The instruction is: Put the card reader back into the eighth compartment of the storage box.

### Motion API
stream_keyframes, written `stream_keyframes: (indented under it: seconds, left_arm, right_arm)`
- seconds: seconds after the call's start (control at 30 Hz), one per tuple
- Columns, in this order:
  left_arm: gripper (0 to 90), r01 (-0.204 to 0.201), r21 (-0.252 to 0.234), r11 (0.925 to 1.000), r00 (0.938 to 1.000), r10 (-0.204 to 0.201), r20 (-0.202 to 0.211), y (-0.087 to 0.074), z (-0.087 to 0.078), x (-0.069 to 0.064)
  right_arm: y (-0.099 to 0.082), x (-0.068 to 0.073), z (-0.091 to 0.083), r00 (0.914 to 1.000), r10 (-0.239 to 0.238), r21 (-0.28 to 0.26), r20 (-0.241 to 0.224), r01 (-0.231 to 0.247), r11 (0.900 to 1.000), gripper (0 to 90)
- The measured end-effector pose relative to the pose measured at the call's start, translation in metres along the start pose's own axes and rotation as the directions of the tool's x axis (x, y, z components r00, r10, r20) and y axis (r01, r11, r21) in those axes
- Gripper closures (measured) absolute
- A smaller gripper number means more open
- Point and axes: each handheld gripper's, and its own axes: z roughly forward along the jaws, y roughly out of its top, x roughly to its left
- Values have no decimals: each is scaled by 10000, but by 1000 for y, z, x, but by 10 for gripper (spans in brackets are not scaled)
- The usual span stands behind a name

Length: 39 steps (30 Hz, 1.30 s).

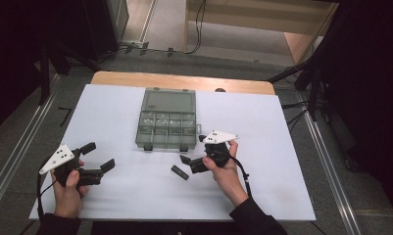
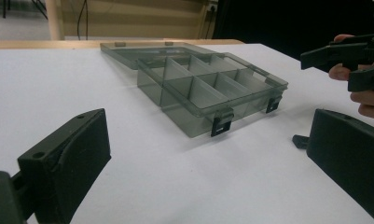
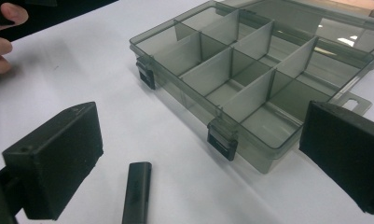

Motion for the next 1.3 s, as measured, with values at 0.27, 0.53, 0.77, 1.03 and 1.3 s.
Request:
stream_keyframes:
  seconds: [0.27,0.53,0.77,1.03,1.3]
  left_arm:
    - [0,122,-89,9999,9999,-123,-93,-4,-10,4]
    - [0,113,-40,9999,9998,-114,-143,-7,-17,8]
    - [0,116,-95,9999,9997,-118,-220,-7,-20,12]
    - [0,79,-12,10000,9996,-79,-266,-9,-20,13]
    - [0,76,44,10000,9996,-74,-261,-9,-19,13]
  right_arm:
    - [0,7,7,9998,-85,407,-157,92,9991,0]
    - [1,15,12,9990,-244,725,-371,271,9970,0]
    - [2,21,15,9968,-369,1040,-703,441,9936,0]
    - [1,28,13,9984,-385,1331,-425,439,9901,114]
    - [-6,36,13,9968,-593,1506,-531,667,9864,346]
